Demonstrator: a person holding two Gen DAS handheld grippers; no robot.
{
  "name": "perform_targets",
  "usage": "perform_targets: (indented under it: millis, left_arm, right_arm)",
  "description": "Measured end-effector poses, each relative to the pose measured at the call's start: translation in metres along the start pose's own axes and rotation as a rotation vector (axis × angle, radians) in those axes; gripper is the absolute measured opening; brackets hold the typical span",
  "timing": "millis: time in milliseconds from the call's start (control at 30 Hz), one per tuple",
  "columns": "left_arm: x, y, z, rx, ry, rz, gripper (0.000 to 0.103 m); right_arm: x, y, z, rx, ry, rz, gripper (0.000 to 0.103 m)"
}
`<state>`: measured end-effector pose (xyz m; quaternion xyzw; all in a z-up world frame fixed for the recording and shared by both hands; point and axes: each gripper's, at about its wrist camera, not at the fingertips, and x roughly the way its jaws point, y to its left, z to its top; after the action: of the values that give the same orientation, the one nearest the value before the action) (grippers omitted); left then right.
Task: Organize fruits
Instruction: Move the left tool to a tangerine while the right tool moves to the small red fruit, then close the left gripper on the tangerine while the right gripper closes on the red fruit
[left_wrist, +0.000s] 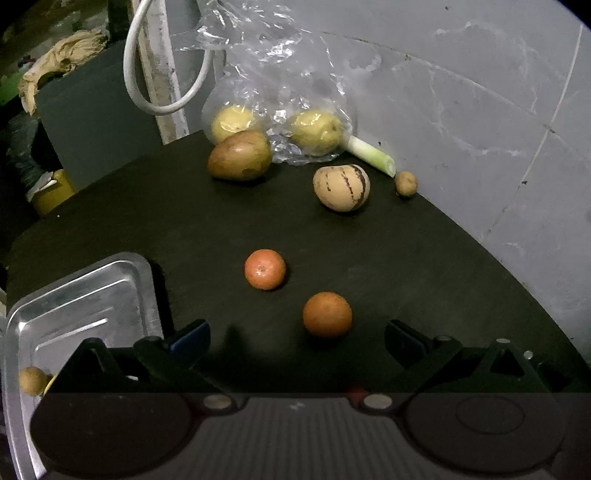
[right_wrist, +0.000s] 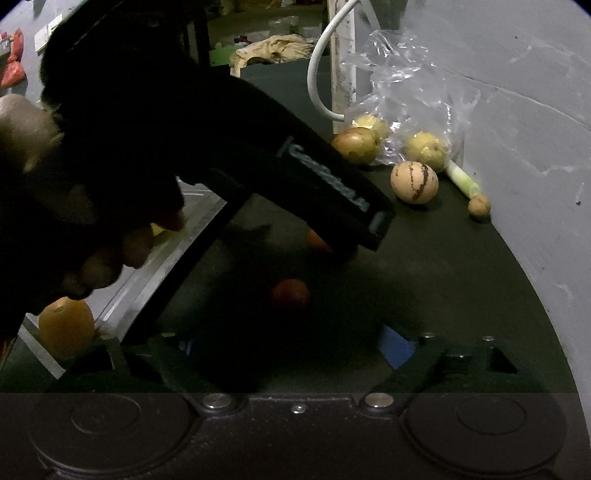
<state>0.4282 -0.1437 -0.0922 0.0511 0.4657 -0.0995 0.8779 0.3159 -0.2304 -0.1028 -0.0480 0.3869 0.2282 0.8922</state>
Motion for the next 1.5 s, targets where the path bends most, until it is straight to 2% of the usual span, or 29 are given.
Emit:
perform_targets:
  millis: [233,333,567,933,1033,1100,1233,1500]
  left_arm:
    - [0.005,-0.001,0.002,0.011,0.001,-0.022,0.102]
    - [0.008,-0.003,0.004,0.015,0.003,-0.031,0.097]
    - [0.014,-0.008,0.006,0.029,0.005,-0.042,0.079]
    - [0.016,-0.007,0.005,0.03,0.016,-0.059,0.052]
    - [0.017,-0.006,0.005,0.033,0.023,-0.063,0.044]
    - [0.017,-0.007,0.005,0.038,0.023,-0.07,0.035]
    - [0.016,-0.013,0.004,0.069,0.015,-0.062,0.034]
    - [0.009,-0.012,0.0,0.069,0.001,-0.059,0.033]
  right_arm:
    - [0.003,0.008,0.0,-0.034,-0.018,0.014,0.077]
    - [0.004,0.011,0.001,-0.056,-0.025,0.005,0.069]
    - [0.006,0.013,0.003,-0.076,-0.034,-0.002,0.055]
    - [0.006,0.016,0.003,-0.088,-0.037,-0.004,0.041]
    - [0.005,0.017,0.004,-0.092,-0.035,-0.006,0.037]
    - [0.005,0.017,0.004,-0.089,-0.034,-0.009,0.034]
    - [0.004,0.016,0.005,-0.08,-0.032,-0.014,0.025]
    - [0.002,0.016,0.003,-0.069,-0.028,-0.019,0.024]
